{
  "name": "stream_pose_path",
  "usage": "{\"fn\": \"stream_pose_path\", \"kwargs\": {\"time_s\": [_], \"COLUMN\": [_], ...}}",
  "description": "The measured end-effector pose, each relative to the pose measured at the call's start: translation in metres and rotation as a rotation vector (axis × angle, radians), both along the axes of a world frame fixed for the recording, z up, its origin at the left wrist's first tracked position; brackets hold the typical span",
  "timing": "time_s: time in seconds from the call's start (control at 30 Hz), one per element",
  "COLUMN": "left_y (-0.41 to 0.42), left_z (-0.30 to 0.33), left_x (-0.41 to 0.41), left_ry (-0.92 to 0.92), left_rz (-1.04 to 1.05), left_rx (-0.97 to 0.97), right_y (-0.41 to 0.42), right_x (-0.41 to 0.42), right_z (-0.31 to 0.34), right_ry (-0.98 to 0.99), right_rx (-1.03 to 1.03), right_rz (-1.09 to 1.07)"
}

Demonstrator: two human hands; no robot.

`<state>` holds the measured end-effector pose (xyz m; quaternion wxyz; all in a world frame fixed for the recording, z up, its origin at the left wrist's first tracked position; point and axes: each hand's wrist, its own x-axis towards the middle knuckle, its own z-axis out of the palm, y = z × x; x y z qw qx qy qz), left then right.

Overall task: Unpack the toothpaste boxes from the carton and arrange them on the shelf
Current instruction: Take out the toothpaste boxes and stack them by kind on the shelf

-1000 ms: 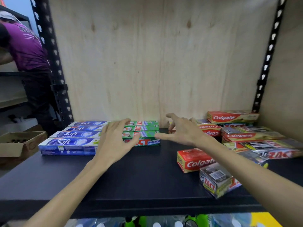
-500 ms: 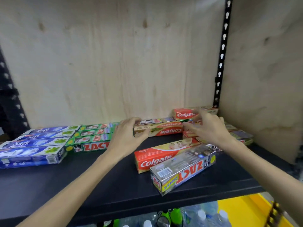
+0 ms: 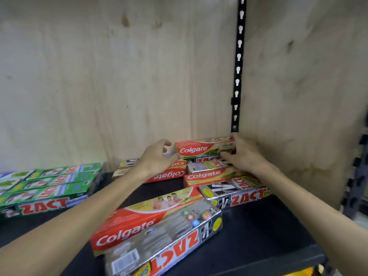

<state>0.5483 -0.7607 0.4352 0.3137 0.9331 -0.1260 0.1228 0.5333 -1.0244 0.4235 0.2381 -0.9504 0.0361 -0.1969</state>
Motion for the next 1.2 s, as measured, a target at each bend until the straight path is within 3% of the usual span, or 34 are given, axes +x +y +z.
{"fn": "stream_pose_path", "kwargs": {"time_s": [0.13, 0.37, 0.77, 0.93, 1.03, 1.1, 1.2], "left_y": [-0.017, -0.032, 0.077, 0.095, 0.095, 0.090, 0.067], "left_z": [-0.006, -0.009, 0.000, -0.007, -0.009, -0.010, -0.007], "left_x": [0.022, 0.029, -0.001, -0.002, 0.002, 0.004, -0.004], "left_ry": [0.055, 0.080, -0.014, -0.037, -0.080, -0.186, -0.355], "left_rz": [0.021, 0.099, 0.366, 0.440, 0.470, 0.501, 0.310], "left_rx": [-0.078, -0.210, -0.253, -0.310, -0.234, -0.067, 0.071], "right_y": [-0.002, 0.002, 0.088, 0.098, 0.088, 0.076, 0.053], "right_x": [0.031, 0.035, 0.026, 0.024, 0.023, 0.025, 0.025], "right_z": [-0.001, -0.008, 0.003, 0.003, 0.004, 0.004, 0.005], "right_ry": [0.069, 0.013, 0.026, 0.044, 0.092, 0.085, 0.007], "right_rx": [-0.054, -0.022, 0.101, 0.068, 0.063, 0.097, 0.142], "right_rz": [-0.069, -0.060, 0.339, 0.410, 0.425, 0.404, 0.271]}}
